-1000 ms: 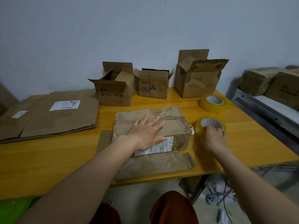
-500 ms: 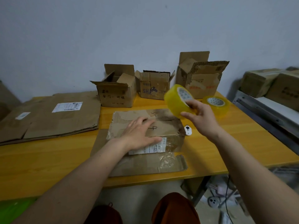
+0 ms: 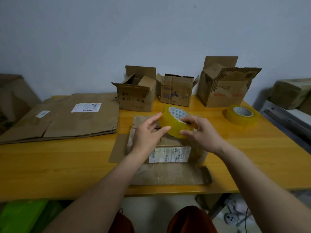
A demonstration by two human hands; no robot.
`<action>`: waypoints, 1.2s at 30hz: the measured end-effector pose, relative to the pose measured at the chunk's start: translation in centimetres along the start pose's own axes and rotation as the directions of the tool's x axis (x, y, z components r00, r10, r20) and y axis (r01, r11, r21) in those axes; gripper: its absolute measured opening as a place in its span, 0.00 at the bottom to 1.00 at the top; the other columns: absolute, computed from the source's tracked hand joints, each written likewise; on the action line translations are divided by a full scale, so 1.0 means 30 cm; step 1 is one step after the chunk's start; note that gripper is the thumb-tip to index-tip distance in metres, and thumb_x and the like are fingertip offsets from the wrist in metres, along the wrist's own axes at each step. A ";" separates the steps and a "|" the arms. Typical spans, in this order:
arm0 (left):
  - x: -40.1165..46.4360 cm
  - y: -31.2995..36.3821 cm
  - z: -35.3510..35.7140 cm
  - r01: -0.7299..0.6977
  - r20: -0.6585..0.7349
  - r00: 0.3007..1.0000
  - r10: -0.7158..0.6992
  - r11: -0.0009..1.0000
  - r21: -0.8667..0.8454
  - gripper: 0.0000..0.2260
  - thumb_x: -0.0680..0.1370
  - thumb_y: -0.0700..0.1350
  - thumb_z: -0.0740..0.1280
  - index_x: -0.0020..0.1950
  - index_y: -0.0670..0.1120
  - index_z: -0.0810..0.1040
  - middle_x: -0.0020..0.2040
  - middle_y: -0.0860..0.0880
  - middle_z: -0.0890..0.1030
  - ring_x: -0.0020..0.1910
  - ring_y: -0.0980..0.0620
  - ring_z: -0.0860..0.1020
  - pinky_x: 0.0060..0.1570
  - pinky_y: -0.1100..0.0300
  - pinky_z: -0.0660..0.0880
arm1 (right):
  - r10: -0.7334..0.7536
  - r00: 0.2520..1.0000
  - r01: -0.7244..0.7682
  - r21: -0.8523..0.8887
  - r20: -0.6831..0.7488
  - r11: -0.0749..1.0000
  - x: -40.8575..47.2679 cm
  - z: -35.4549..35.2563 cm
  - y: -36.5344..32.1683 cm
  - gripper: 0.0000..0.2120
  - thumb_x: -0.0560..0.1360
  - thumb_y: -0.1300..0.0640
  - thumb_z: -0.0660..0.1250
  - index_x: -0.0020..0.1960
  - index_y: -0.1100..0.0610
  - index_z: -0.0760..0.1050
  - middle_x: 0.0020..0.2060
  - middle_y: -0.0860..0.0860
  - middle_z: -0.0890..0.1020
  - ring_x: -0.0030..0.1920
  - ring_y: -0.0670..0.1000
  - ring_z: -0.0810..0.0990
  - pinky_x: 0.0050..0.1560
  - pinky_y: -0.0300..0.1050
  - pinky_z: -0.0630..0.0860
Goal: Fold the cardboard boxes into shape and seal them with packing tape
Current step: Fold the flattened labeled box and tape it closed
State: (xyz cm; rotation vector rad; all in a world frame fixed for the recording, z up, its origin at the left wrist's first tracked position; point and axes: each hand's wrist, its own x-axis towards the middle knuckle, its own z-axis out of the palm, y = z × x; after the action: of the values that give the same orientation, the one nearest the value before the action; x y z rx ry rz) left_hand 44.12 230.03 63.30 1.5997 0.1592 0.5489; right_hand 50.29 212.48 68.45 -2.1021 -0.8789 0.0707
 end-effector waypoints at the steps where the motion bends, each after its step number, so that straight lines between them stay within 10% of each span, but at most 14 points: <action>1: -0.004 -0.004 0.003 -0.009 -0.023 1.000 0.009 1.000 0.004 0.25 0.69 0.40 0.76 0.65 0.50 0.76 0.66 0.50 0.76 0.64 0.55 0.75 0.61 0.58 0.75 | -0.001 1.000 0.001 -0.003 -0.001 1.000 0.000 0.003 -0.002 0.19 0.73 0.61 0.70 0.63 0.55 0.75 0.56 0.46 0.76 0.58 0.44 0.72 0.57 0.33 0.70; 11: -0.035 -0.010 0.024 -0.184 -0.220 0.951 0.218 0.969 0.163 0.08 0.70 0.38 0.75 0.43 0.51 0.82 0.44 0.55 0.82 0.44 0.63 0.80 0.43 0.72 0.75 | 0.047 0.993 -0.054 -0.065 -0.110 0.996 0.028 0.074 0.008 0.15 0.72 0.54 0.72 0.59 0.52 0.76 0.55 0.48 0.77 0.56 0.46 0.73 0.57 0.43 0.71; 14: -0.016 0.017 0.016 -0.007 -0.224 0.974 -0.003 0.999 -0.048 0.11 0.70 0.46 0.75 0.50 0.52 0.80 0.46 0.55 0.83 0.45 0.63 0.81 0.44 0.69 0.77 | -0.005 0.978 0.051 0.218 -0.207 0.975 0.027 0.089 0.003 0.11 0.72 0.58 0.72 0.54 0.56 0.77 0.49 0.50 0.80 0.52 0.49 0.77 0.52 0.45 0.76; 18: 0.015 0.046 -0.014 0.118 0.121 0.988 -0.092 0.966 -0.232 0.16 0.73 0.40 0.72 0.60 0.46 0.78 0.55 0.49 0.83 0.56 0.52 0.80 0.56 0.60 0.77 | -0.006 0.981 0.124 0.609 -0.193 0.784 0.035 0.131 -0.026 0.11 0.74 0.65 0.69 0.54 0.65 0.72 0.45 0.53 0.80 0.46 0.49 0.79 0.45 0.41 0.78; 25: -0.007 0.018 0.021 -0.041 0.037 0.999 0.040 0.998 0.041 0.16 0.72 0.37 0.73 0.58 0.49 0.81 0.50 0.57 0.84 0.52 0.60 0.81 0.53 0.66 0.76 | 0.280 0.939 -0.079 0.668 -0.198 0.740 0.094 0.162 -0.101 0.27 0.70 0.36 0.66 0.47 0.62 0.78 0.41 0.50 0.80 0.43 0.48 0.77 0.46 0.44 0.72; 36: -0.017 0.024 0.017 -0.018 0.048 0.999 0.018 1.000 -0.005 0.17 0.71 0.37 0.73 0.54 0.55 0.80 0.43 0.65 0.83 0.47 0.64 0.81 0.44 0.73 0.75 | 0.235 0.970 -0.115 0.747 -0.057 0.655 0.053 0.167 -0.030 0.07 0.77 0.51 0.65 0.49 0.51 0.79 0.42 0.49 0.82 0.46 0.49 0.79 0.49 0.46 0.75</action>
State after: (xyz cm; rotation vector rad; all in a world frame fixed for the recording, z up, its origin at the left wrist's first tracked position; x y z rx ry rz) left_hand 43.75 229.27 63.86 1.6100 0.1074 0.5237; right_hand 49.29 217.23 66.24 -1.3748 -0.4259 0.3179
